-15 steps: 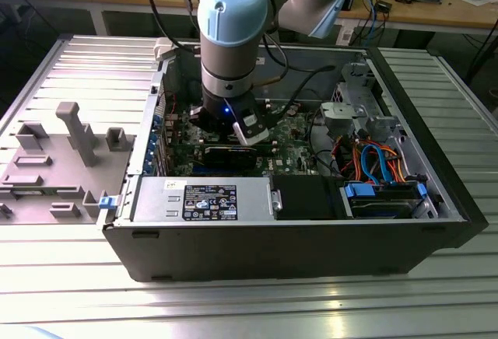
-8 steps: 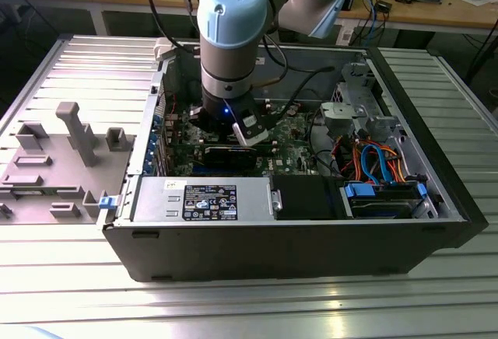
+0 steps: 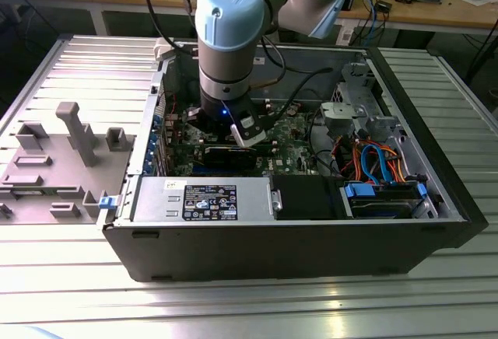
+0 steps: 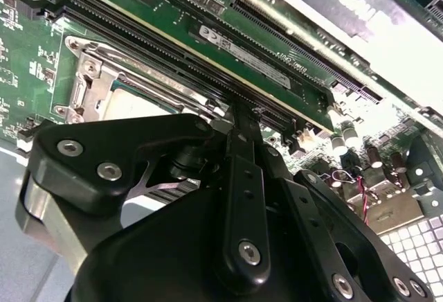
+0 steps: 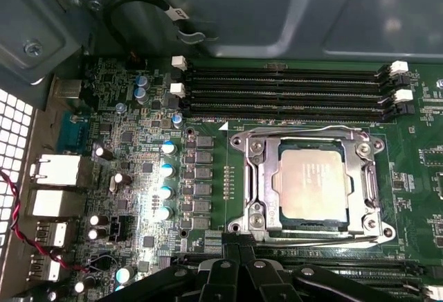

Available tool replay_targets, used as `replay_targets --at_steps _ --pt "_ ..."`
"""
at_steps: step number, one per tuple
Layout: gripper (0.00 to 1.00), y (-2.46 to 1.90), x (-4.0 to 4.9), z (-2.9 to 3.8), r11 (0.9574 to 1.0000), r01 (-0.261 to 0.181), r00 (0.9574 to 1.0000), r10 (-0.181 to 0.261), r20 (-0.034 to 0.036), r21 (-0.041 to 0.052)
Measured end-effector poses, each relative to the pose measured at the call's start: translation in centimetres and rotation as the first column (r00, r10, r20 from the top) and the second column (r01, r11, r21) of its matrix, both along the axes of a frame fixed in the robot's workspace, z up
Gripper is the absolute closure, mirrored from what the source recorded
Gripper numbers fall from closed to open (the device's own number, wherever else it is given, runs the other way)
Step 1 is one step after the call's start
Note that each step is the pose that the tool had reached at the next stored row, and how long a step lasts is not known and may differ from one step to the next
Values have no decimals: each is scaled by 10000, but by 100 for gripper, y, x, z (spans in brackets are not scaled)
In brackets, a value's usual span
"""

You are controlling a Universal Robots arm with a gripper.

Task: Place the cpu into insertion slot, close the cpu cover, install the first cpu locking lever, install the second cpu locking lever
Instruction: 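Install the second cpu locking lever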

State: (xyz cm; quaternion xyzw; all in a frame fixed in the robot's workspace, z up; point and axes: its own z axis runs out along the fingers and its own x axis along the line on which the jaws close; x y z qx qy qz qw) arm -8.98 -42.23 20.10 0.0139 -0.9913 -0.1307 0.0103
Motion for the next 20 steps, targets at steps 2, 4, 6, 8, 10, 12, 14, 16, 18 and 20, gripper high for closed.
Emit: replay_targets --at_steps 2,4,6,8,10,12,14,16,18,20 --pt "89 7 -1 -8 10000 -1 10000 1 0 20" --pt "89 20 -4 -20 10000 0 10000 0 0 68" --pt "89 25 -6 -26 9999 -1 10000 1 -1 101" --pt "89 32 -9 -33 9999 0 10000 0 -1 140" --pt "89 37 -11 -40 9999 0 10000 0 1 169" --pt "89 44 -14 -47 9998 0 10000 0 0 202" --pt "89 51 -16 -54 9997 0 10000 0 1 232" --pt "89 59 -19 -59 9996 -1 10000 1 0 266" --pt "89 64 -19 -60 9996 0 10000 0 0 271" --pt "89 74 -20 -60 9996 0 10000 0 0 270"
